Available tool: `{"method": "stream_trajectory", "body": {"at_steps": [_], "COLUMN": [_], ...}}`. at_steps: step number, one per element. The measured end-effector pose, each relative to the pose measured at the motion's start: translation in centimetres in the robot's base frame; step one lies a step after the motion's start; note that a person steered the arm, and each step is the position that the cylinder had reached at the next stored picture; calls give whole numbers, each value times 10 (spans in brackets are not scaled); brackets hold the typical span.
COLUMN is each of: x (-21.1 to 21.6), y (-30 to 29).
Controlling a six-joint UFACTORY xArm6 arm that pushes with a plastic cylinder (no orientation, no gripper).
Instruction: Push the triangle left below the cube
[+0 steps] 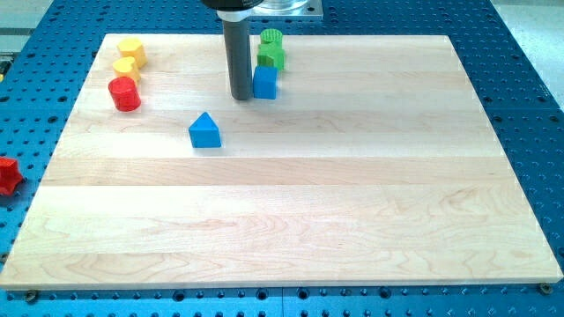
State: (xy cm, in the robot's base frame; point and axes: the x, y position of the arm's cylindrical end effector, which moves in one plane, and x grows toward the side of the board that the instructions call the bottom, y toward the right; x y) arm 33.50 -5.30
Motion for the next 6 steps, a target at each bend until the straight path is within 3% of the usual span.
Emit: {"method": "stream_trajectory", "body": {"at_steps": [1,3,4,6], "x": [0,152,142,82], "y": [4,-44,-92,-12]}}
